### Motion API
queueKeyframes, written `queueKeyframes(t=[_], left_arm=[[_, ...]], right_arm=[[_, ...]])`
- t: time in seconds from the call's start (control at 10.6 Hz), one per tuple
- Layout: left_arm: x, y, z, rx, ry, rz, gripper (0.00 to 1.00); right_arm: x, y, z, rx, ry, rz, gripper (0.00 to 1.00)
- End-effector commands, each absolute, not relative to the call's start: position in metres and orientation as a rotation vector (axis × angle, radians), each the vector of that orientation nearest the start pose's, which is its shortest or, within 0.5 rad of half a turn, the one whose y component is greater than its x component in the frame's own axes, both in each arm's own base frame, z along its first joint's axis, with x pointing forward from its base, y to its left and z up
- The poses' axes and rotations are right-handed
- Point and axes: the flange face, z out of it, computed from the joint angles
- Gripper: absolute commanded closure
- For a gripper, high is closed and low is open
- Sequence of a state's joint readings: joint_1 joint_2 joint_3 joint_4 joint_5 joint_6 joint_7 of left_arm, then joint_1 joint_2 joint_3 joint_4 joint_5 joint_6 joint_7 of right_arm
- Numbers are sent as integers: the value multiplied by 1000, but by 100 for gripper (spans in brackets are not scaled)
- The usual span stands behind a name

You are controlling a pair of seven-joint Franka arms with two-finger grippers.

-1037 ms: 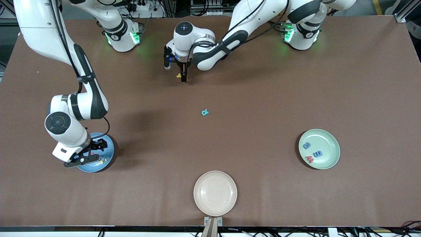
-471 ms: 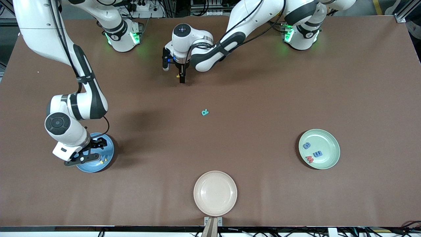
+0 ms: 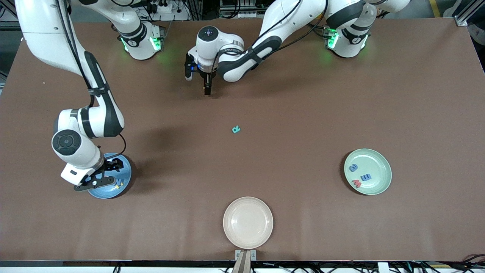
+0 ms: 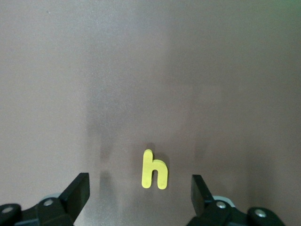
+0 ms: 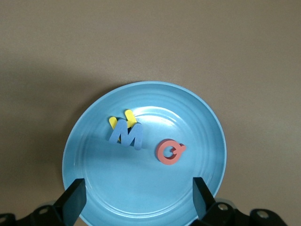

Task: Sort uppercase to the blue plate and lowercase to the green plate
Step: 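Release the M on the blue plate while the left gripper lowers to h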

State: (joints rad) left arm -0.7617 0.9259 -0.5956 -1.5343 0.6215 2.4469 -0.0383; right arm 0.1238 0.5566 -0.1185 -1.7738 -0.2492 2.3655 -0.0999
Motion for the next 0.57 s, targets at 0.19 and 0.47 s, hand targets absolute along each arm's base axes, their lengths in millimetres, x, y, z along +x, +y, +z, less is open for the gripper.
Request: queueKeyframes(t=[0.19, 0.47], left_arm=[[228, -688, 177, -2306, 2288, -237, 10], [226, -689, 176, -2301, 2292, -235, 18]], right_arm=[[662, 5, 254, -3336, -473, -36, 0], [663, 2, 254, -3335, -459, -38, 0]])
